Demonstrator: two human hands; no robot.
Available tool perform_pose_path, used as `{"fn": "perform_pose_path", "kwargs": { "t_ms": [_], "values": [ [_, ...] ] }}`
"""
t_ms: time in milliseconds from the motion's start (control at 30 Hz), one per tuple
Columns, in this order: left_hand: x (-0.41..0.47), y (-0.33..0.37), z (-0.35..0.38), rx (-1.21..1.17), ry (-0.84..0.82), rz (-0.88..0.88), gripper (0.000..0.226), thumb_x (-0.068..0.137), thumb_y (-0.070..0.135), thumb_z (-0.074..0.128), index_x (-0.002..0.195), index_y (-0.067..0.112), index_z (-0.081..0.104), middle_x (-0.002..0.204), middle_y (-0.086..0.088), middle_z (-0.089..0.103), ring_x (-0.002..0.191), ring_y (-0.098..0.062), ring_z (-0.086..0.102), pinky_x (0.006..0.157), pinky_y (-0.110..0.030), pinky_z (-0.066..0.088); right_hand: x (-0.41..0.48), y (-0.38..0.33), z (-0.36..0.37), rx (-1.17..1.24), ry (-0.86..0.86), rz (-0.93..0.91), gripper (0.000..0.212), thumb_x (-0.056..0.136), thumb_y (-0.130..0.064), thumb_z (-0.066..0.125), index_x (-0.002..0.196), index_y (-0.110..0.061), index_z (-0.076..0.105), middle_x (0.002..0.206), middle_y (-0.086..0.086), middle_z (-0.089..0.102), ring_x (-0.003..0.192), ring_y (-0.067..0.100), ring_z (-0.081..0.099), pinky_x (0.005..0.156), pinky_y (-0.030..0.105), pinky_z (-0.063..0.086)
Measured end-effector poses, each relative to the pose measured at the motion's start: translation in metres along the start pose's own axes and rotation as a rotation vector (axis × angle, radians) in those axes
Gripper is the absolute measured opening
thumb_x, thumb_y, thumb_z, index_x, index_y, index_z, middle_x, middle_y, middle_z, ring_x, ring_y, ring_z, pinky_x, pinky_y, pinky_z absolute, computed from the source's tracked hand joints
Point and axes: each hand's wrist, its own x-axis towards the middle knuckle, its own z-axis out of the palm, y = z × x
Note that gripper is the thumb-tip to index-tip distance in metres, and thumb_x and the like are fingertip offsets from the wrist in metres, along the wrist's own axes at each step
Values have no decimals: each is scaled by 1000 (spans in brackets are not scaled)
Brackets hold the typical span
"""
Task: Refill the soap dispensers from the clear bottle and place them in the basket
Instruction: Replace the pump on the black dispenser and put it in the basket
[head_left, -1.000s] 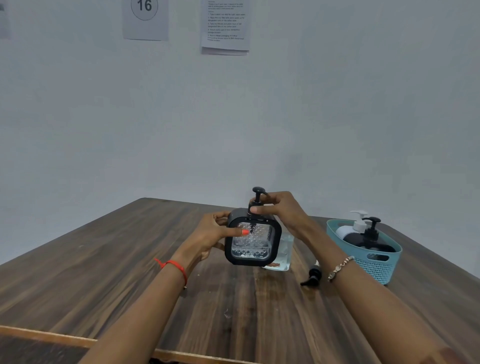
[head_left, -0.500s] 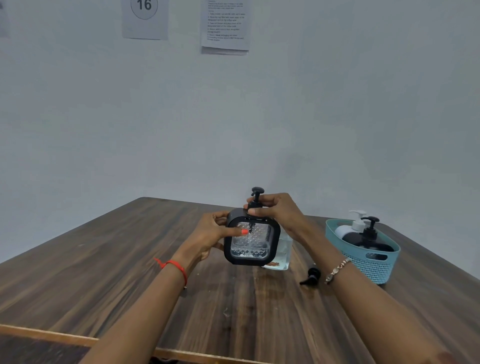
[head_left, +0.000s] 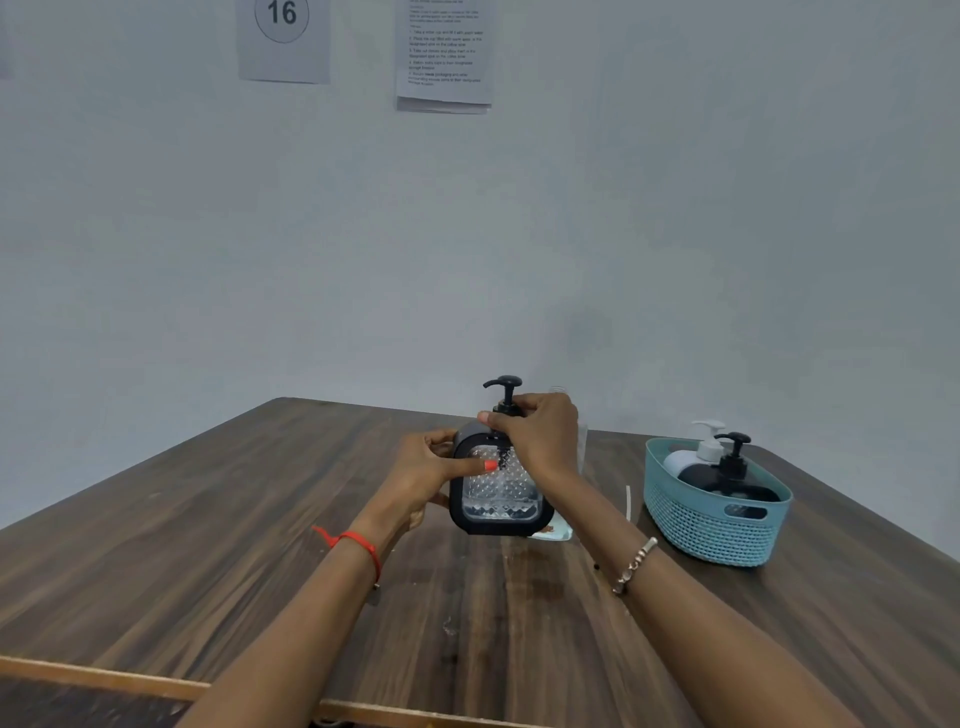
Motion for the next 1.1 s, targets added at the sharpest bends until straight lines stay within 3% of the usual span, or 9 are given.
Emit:
{"fn": "perform_pose_path", "kwargs": {
  "t_ms": [133,200,267,367,500,600,767,867,1100],
  "values": [
    [-3,3,0,17,-16,4,32,68,-2,77,79,22,59,60,14,71,55,-2,67,58,-35,55,-2,-1,-6,-6,-48,-28,24,69,-20,80,86,-5,74,80,7,73,68,15,68,67,21,55],
    [-4,5,-2,30,-19,-3,34,66,0,79,94,12,65,73,8,72,63,-8,69,57,-34,56,-1,-2,-14,53,-135,-8,25,70,-19,80,89,-6,73,79,3,72,66,8,67,62,12,52],
    [-4,8,-3,38,-18,-14,41,65,1,80,102,8,65,83,2,71,69,-14,68,57,-33,56,2,-4,-22,184,-215,69,26,72,-20,78,93,-8,71,81,5,72,65,8,68,63,16,52],
    [-5,12,0,51,-17,-8,33,66,-1,79,86,18,62,83,3,67,71,-14,66,59,-34,56,1,-8,-33,382,-286,163,10,81,-23,69,86,-15,69,88,15,72,61,11,67,58,16,54],
    [-9,12,11,80,-37,-21,36,66,2,80,96,13,63,86,2,67,73,-13,65,58,-35,57,0,-5,-39,423,-186,169,19,82,-30,68,73,-14,71,90,22,70,60,13,66,62,19,54],
    [-10,10,24,84,-53,-27,41,66,4,80,103,7,63,85,1,68,71,-13,66,56,-34,57,0,0,-42,359,-81,143,17,76,-29,74,69,-13,70,75,17,69,60,17,63,59,20,53],
    [-8,14,49,111,-109,-17,37,63,5,82,95,14,64,84,3,67,73,-15,66,56,-33,55,-5,10,-60,254,27,68,14,75,-23,76,75,-10,70,67,3,69,56,10,62,50,8,48],
    [-4,12,60,106,-128,-29,35,64,5,81,90,18,62,87,1,68,76,-17,67,60,-35,55,-2,16,-78,316,-6,100,8,75,-21,75,77,-18,68,70,-5,68,61,5,64,55,10,51],
    [1,7,86,53,-169,-32,34,63,3,81,90,14,65,86,-2,70,77,-19,68,68,-46,58,11,27,-114,395,-138,116,18,85,-9,64,102,-8,67,86,5,71,77,10,68,67,15,55]
  ]
}}
